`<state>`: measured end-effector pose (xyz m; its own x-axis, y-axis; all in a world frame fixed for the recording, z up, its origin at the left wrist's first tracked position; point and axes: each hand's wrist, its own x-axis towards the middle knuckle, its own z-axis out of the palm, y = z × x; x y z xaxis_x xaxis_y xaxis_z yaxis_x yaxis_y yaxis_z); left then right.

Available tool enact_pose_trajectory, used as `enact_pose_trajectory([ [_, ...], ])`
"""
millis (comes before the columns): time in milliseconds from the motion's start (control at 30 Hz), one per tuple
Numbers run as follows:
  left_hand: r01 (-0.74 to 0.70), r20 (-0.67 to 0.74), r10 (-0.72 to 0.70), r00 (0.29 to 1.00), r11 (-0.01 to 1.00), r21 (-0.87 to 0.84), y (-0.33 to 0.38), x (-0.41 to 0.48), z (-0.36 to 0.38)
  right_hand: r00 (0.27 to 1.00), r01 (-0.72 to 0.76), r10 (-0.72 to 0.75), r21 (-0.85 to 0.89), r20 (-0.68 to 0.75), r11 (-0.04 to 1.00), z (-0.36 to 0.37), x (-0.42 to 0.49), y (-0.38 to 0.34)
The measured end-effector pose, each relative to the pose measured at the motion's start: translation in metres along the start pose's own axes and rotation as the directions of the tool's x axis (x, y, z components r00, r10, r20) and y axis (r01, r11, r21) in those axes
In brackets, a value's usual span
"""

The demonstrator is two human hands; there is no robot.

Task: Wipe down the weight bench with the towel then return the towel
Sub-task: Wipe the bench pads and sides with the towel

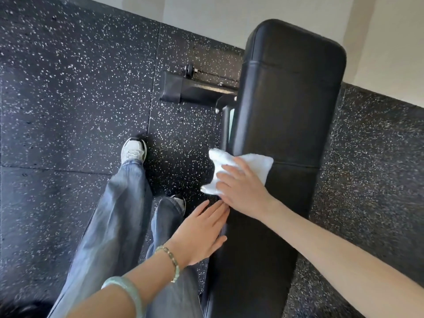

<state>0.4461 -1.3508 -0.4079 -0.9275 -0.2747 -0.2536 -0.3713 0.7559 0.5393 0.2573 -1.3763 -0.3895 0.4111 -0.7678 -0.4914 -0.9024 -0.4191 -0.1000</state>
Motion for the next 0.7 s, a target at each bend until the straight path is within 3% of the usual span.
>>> enact_pose_trajectory([
  [100, 0.021, -0.002, -0.021, 1.0, 1.0, -0.001, 0.014, -0.015, 0.013, 0.996, 0.062, -0.066, -0.064, -0.058, 0.996, 0.002, 0.004, 0.018],
  [167, 0.037, -0.003, -0.037, 0.999, 0.999, -0.003, 0.024, -0.02, 0.02, 0.988, 0.028, -0.047, -0.125, -0.149, 0.992, -0.005, 0.02, 0.044],
  [267, 0.086, -0.038, -0.086, 0.996, 0.996, -0.002, 0.035, -0.021, 0.027, 0.995, -0.041, 0.034, -0.077, -0.092, 0.996, -0.015, 0.034, 0.065],
  [367, 0.116, -0.061, -0.117, 0.991, 0.993, -0.025, 0.044, -0.022, 0.032, 0.994, -0.057, 0.055, -0.017, -0.098, 0.998, 0.001, 0.019, 0.038],
  [533, 0.087, -0.065, -0.089, 0.994, 0.996, -0.029, 0.064, -0.038, 0.05, 0.99, 0.142, -0.142, 0.041, -0.012, 0.989, 0.038, -0.037, -0.035],
  [600, 0.095, -0.058, -0.097, 0.994, 0.995, -0.027, 0.069, -0.046, 0.057, 0.984, 0.177, -0.176, -0.02, 0.015, 0.984, 0.038, -0.037, -0.039],
  [700, 0.106, -0.069, -0.109, 0.992, 0.993, -0.042, 0.075, -0.058, 0.065, 0.997, 0.025, -0.033, -0.11, -0.073, 0.994, 0.02, -0.009, -0.014],
])
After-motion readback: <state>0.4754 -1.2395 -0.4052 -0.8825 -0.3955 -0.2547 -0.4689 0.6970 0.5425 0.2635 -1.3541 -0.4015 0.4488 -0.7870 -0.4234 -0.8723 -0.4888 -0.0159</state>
